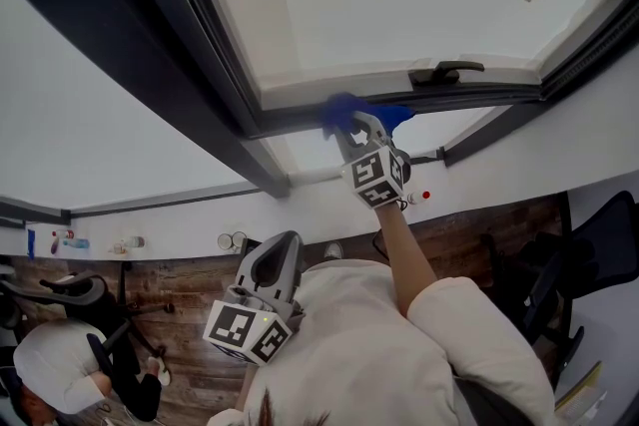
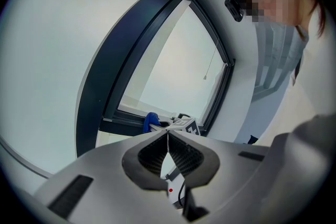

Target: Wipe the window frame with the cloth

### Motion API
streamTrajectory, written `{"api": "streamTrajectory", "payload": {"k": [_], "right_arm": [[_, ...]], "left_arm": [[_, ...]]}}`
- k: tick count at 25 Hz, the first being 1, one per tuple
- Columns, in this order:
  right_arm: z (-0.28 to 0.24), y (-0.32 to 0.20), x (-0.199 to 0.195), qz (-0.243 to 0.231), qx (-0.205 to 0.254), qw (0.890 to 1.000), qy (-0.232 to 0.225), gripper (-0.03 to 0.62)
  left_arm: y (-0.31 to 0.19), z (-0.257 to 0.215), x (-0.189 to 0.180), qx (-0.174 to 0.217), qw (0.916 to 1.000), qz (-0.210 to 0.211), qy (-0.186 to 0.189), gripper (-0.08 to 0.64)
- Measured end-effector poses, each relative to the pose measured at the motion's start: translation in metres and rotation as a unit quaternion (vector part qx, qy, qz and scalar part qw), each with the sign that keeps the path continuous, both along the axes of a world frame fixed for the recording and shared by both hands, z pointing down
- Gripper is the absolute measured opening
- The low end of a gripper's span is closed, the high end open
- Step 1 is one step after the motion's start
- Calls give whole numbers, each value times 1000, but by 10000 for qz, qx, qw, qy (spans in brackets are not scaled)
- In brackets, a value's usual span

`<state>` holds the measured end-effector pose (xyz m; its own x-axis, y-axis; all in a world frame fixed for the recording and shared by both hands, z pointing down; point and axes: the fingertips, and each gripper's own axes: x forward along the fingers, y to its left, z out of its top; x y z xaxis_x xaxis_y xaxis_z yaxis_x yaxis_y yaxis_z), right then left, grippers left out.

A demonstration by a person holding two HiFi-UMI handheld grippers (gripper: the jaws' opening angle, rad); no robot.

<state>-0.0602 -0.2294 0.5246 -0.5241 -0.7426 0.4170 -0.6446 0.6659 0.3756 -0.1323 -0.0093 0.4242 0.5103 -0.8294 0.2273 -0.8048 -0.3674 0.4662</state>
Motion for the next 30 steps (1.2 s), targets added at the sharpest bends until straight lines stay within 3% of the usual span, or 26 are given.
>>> {"api": "streamTrajectory", "payload": {"k": [30], "right_arm": [[-1, -10, 51, 503, -10, 9987, -122, 58]], "left_arm": [[-3, 1, 10, 16, 10000, 82, 18, 11]]}}
